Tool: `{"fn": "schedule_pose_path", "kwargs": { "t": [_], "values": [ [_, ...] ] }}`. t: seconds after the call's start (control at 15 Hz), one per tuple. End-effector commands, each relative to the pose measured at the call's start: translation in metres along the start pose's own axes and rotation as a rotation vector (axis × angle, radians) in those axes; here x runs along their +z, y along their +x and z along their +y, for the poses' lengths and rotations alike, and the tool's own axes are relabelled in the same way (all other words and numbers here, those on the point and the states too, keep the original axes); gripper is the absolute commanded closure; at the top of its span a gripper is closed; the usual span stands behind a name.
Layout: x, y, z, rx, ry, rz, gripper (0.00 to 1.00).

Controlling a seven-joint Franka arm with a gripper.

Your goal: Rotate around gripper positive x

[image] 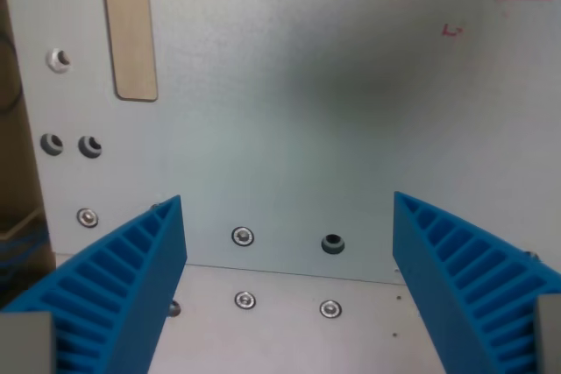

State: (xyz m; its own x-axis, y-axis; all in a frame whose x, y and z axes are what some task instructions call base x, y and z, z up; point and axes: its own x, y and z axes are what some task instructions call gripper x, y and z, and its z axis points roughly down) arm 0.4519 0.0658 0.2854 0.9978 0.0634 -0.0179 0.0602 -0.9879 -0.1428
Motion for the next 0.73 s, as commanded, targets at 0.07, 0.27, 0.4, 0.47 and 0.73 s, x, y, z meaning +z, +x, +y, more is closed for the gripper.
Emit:
{"fn": "schedule_pose_path", "kwargs": {
  "t": [0.07,0.27,0.4,0.47,0.73],
  "values": [
    [-0.0022,-0.0010,0.0044,-0.018,0.205,0.000,0.00],
    [-0.0022,-0.0010,0.0044,-0.018,0.240,-0.001,0.00],
    [-0.0022,-0.0010,0.0044,-0.018,0.263,-0.001,0.00],
    [-0.0022,-0.0010,0.0044,-0.018,0.275,-0.001,0.00],
    [-0.0022,-0.0010,0.0044,-0.018,0.321,-0.001,0.00]
  ]
}}
